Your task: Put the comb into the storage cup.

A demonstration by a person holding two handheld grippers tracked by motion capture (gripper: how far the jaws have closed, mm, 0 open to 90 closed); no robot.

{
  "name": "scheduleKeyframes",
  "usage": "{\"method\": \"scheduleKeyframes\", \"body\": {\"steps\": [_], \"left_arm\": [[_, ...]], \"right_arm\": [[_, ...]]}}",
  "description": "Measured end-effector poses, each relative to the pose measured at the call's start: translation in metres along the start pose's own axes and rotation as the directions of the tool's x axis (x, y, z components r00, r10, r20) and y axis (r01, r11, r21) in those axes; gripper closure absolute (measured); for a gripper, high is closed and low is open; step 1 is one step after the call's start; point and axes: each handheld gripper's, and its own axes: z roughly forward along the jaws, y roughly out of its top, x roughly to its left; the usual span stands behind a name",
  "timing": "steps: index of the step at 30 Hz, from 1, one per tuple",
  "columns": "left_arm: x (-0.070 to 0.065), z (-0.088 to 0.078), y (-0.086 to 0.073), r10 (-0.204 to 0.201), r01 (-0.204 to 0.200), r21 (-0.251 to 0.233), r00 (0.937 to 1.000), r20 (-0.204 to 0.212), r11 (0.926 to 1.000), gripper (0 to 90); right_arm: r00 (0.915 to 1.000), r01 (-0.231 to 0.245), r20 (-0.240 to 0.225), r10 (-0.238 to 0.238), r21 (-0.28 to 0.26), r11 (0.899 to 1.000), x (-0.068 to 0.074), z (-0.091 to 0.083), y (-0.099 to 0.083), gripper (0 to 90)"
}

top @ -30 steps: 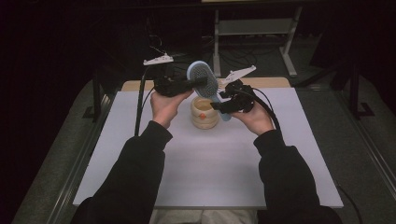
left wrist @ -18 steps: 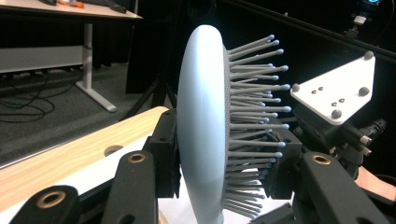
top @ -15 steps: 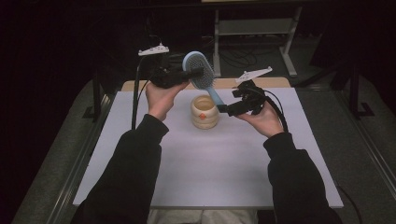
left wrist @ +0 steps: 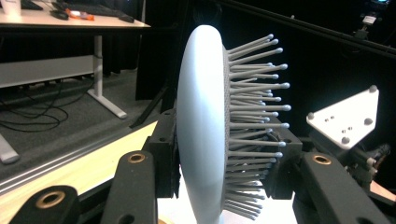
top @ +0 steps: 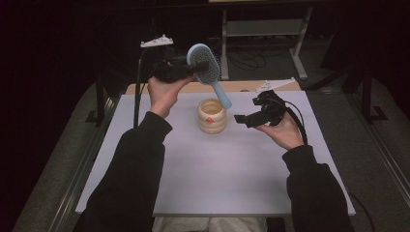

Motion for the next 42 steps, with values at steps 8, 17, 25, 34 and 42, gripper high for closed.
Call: {"method": "scheduleKeyframes", "body": {"steps": [8,17,25,34,42], "left_arm": [[0.002,-0.006,0.013,0.024,-0.024,0.0,0.9997,-0.005,0.9997,56.0],[0.006,-0.012,0.016,0.035,-0.035,0.001,0.9989,-0.03,0.9994,55.8],[0.011,-0.014,0.016,0.04,-0.04,0.008,0.9984,-0.041,0.9992,55.8],[0.019,-0.013,0.014,0.045,-0.044,0.021,0.9971,-0.062,0.9988,55.8],[0.025,-0.008,0.01,0.05,-0.047,0.034,0.9955,-0.08,0.9983,55.8]], "right_arm": [[0.9997,-0.019,0.016,0.019,0.011,1.0,-0.005,-0.006,-0.024,0.0],[0.9989,-0.003,0.046,0.007,-0.076,0.997,-0.006,-0.014,-0.048,0.0],[0.9983,-0.016,0.054,0.021,-0.095,0.995,-0.006,-0.018,-0.063,0.0],[0.9981,-0.021,0.056,0.026,-0.099,0.995,-0.004,-0.027,-0.077,0.0],[0.9971,-0.03,0.066,0.037,-0.106,0.994,-0.003,-0.039,-0.091,0.0]]}}
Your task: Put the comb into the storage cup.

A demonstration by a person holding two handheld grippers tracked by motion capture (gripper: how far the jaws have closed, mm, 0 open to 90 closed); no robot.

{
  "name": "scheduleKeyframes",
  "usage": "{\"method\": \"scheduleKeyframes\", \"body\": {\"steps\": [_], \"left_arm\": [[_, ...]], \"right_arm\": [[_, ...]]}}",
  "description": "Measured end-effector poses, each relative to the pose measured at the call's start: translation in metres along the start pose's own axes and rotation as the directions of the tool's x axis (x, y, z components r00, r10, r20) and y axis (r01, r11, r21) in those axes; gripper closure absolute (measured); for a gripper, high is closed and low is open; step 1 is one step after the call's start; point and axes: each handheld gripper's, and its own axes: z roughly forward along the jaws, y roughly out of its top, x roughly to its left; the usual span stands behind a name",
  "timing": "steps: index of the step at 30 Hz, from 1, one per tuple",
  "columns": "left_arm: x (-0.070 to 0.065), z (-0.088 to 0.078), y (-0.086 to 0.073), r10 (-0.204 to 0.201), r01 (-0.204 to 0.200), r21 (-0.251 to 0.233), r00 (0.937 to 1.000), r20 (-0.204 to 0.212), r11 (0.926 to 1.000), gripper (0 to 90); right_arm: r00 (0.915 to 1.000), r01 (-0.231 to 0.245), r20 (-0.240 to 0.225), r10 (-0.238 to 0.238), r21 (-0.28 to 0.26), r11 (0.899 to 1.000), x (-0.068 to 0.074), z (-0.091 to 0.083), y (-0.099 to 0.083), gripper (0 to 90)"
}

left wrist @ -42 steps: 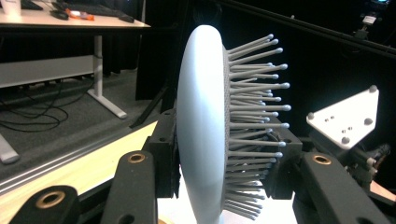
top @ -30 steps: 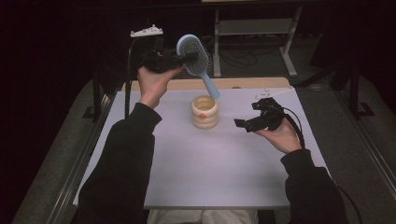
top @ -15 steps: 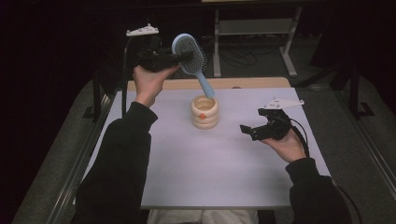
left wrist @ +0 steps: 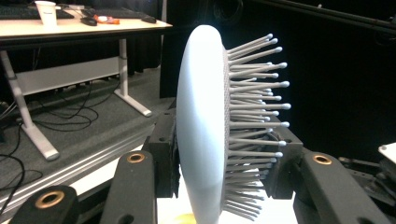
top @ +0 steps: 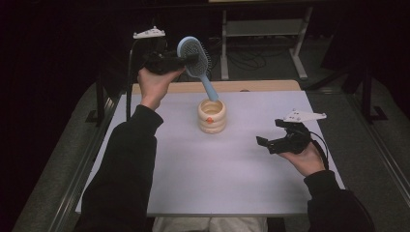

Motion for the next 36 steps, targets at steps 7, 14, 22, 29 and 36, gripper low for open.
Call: {"method": "scheduleKeyframes", "body": {"steps": [7,14,22,29,36], "left_arm": [[0.004,0.01,-0.009,0.008,-0.008,0.027,0.9998,-0.019,0.9996,55.8],[0.011,0.019,-0.023,0.008,-0.006,0.059,0.9995,-0.03,0.9982,55.8],[0.015,0.025,-0.03,0.004,-0.002,0.07,0.9994,-0.035,0.9975,55.7],[0.015,0.03,-0.037,0.007,-0.004,0.085,0.9991,-0.041,0.9963,55.7],[0.017,0.035,-0.042,-0.004,0.007,0.096,0.9991,-0.042,0.9954,55.6]], "right_arm": [[1.0,0.001,0.005,-0.001,0.011,1.0,0.001,-0.006,-0.012,0.0],[0.9998,0.009,0.019,-0.009,0.004,1.0,0.003,-0.011,-0.019,0.0],[0.9997,0.008,0.021,-0.008,0.01,1.0,0.003,-0.015,-0.028,0.0],[0.9991,0.015,0.041,-0.014,-0.011,1.0,0.004,-0.023,-0.035,0.0],[0.9987,0.005,0.05,-0.004,-0.028,1.0,0.003,-0.028,-0.039,0.0]]}}
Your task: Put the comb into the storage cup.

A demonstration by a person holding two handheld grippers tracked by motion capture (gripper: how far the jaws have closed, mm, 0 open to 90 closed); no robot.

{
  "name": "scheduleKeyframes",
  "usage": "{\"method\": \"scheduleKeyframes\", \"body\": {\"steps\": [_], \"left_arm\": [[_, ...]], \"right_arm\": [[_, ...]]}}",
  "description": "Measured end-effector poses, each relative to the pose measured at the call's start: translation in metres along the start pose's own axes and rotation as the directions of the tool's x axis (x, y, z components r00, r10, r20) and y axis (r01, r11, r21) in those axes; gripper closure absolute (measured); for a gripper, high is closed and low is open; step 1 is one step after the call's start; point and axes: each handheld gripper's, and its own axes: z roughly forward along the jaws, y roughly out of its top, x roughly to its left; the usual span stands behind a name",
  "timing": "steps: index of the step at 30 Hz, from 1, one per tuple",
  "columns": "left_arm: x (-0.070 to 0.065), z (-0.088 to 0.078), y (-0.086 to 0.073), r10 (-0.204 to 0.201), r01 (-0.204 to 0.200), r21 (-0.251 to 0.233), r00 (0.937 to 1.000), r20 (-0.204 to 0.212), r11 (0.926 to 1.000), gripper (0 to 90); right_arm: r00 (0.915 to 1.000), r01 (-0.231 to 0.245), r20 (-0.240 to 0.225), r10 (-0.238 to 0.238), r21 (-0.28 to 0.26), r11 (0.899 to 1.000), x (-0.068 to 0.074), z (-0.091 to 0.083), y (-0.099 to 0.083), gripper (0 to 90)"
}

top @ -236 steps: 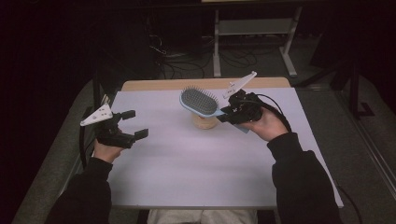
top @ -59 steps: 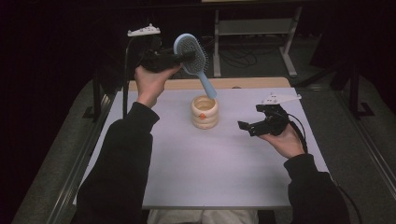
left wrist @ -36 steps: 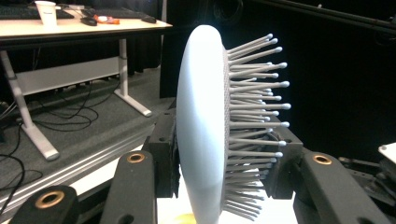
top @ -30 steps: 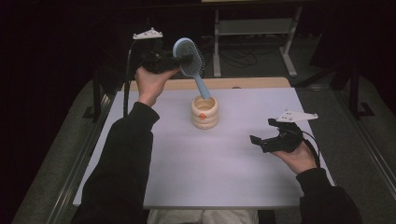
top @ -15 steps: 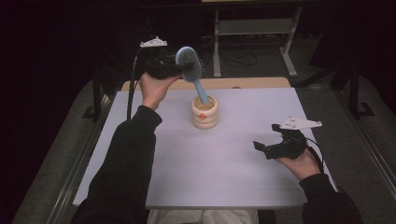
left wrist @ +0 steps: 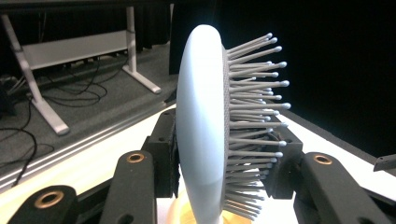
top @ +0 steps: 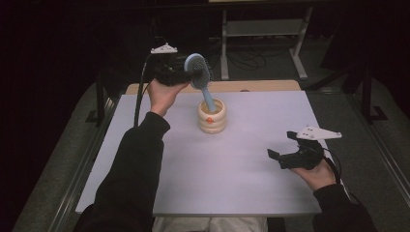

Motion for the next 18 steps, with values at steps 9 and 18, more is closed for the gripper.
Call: {"method": "scheduleKeyframes", "body": {"steps": [9,18], "left_arm": [[0.001,0.008,-0.01,-0.012,0.012,-0.001,0.9999,-0.008,0.9999,55.5],[0.001,0.017,-0.019,-0.002,0.002,0.025,0.9999,-0.012,0.9997,55.4]], "right_arm": [[0.9999,-0.013,0.007,0.013,-0.02,1.0,-0.001,-0.007,-0.004,0.0],[0.9995,-0.029,0.01,0.029,-0.021,0.999,-0.004,-0.012,-0.01,0.0]]}}
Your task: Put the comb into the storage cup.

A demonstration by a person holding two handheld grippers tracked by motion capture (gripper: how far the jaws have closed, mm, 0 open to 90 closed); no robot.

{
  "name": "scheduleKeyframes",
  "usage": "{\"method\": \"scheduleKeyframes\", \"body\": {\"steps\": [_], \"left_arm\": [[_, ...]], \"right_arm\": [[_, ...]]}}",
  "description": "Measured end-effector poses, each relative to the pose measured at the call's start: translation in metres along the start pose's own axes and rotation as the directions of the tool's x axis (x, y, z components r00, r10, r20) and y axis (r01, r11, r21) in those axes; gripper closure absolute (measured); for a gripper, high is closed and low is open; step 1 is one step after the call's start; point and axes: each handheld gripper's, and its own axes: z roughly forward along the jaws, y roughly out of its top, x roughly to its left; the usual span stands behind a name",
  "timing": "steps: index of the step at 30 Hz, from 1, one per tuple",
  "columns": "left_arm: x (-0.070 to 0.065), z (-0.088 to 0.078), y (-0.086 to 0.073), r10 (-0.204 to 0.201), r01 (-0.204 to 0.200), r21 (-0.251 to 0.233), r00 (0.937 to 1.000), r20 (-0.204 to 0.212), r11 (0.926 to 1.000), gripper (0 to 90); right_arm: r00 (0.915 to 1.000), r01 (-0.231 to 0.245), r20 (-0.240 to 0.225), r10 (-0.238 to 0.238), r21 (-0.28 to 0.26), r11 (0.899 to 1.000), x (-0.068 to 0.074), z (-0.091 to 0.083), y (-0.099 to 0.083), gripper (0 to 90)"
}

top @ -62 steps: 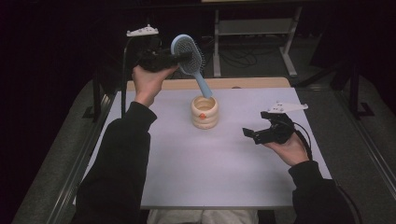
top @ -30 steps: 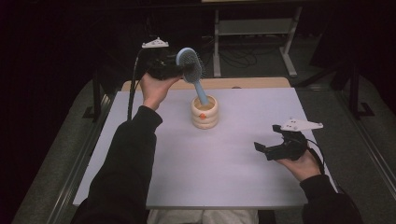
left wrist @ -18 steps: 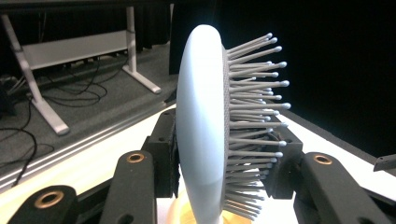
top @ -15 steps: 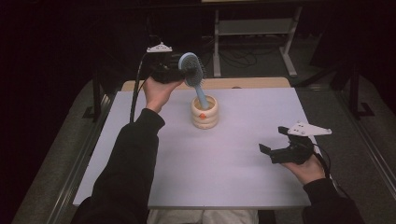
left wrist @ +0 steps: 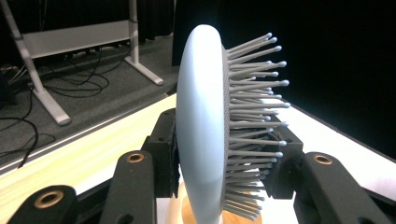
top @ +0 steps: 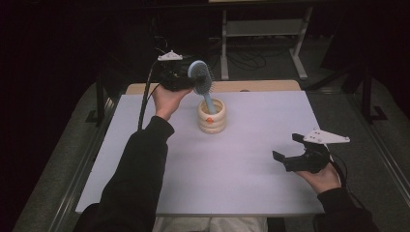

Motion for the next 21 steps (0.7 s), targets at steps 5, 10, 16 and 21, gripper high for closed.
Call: {"method": "scheduleKeyframes", "body": {"steps": [5,10,16,21], "left_arm": [[-0.002,0.003,-0.004,0.009,-0.009,0.001,0.9999,-0.005,1.0,55.4],[0.0,0.005,-0.011,-0.005,0.005,0.001,1.0,-0.004,1.0,55.4],[0.003,0.008,-0.02,-0.033,0.033,-0.006,0.9994,-0.006,0.9994,55.4],[0.009,0.009,-0.025,-0.071,0.071,-0.021,0.9975,-0.004,0.9973,55.3]], "right_arm": [[1.0,-0.007,0.006,0.007,0.003,1.0,-0.001,-0.003,-0.004,0.0],[0.9999,-0.014,0.008,0.014,0.009,1.0,-0.003,-0.003,-0.007,0.0],[0.9997,-0.023,0.008,0.023,0.012,1.0,-0.004,-0.003,-0.008,0.0],[0.9997,-0.023,0.006,0.023,0.016,1.0,-0.004,-0.002,-0.008,0.0]]}}
